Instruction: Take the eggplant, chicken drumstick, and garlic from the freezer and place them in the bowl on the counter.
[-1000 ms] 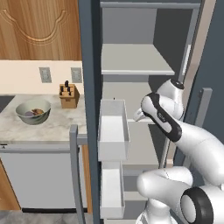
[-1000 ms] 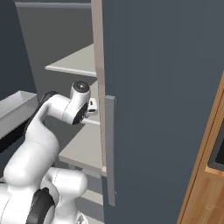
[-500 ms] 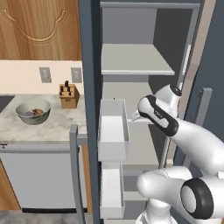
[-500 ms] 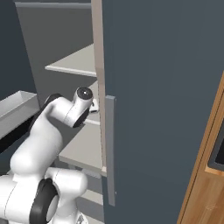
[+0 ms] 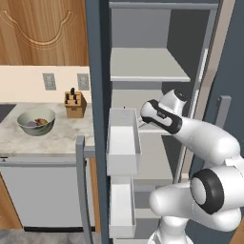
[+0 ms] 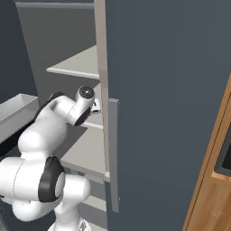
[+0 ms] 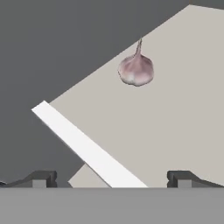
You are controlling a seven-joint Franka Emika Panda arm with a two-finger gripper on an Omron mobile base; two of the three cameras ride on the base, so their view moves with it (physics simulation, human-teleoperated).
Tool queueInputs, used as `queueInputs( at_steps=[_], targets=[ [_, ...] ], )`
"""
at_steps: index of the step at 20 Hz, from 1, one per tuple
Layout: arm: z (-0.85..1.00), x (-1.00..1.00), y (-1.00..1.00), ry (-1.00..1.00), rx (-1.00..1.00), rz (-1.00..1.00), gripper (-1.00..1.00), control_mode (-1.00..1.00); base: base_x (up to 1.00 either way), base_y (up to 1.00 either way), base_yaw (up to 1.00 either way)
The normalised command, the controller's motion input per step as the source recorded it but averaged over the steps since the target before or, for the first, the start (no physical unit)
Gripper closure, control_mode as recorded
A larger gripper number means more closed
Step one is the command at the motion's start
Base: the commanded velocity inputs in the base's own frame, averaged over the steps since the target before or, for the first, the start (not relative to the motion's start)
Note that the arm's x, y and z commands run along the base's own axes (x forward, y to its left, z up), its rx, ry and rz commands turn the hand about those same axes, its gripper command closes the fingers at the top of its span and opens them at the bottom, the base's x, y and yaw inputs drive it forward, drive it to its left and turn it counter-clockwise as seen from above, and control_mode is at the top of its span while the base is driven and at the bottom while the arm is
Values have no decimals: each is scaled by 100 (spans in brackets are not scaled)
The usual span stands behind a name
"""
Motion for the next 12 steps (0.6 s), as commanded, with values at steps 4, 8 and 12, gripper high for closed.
queueInputs(
  at_steps=[4, 8, 12],
  targets=[
    [-2, 22, 1, 0, 0, 0, -100, -100, 0, 0, 0],
    [0, 6, 5, 0, 0, 0, -100, -100, 0, 0, 0],
    [0, 0, 7, -4, 0, 2, -100, -100, 0, 0, 0]
  ],
)
